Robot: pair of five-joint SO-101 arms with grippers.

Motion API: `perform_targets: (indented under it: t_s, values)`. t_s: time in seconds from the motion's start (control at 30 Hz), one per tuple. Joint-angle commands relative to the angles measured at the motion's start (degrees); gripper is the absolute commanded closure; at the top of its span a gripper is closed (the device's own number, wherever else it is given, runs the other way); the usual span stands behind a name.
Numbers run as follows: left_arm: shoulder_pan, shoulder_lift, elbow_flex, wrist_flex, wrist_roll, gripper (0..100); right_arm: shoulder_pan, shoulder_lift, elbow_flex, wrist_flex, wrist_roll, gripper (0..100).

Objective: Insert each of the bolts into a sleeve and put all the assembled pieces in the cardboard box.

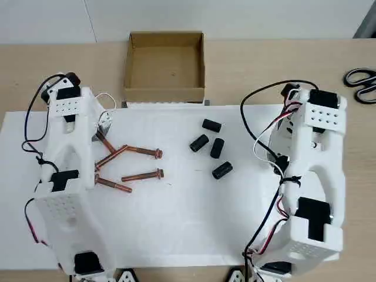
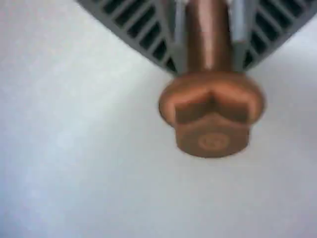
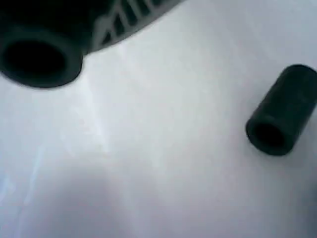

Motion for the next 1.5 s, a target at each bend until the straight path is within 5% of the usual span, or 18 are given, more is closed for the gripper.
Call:
perform_targets:
  t_s: [0.0,0.23,0.73,1.0,1.23,1.47]
  values:
    - [-1.1,0.1,-2.3,-0.1,-0.6,92,0.7,-3.1,1.4,-0.2,-0.5,99.4]
    - [-1.8,-0.3,-2.7,1.7,-0.6,83,0.7,-3.1,3.6,-0.6,-0.5,99.2]
    - [-1.8,0.1,-2.6,-1.8,-0.4,83,0.6,-3.2,3.6,-1.5,-0.5,99.3]
    - [-3.2,0.2,-2.3,-5.5,-0.4,100,0.6,-3.2,3.6,-1.5,-0.5,99.3]
    - [-3.3,-0.2,-2.3,-5.1,-0.4,99,0.6,-3.2,3.5,-1.5,-0.5,99.3]
    - [-1.1,-0.4,-10.8,5.5,-0.5,99,0.5,-9.7,1.9,-0.1,-0.1,99.3]
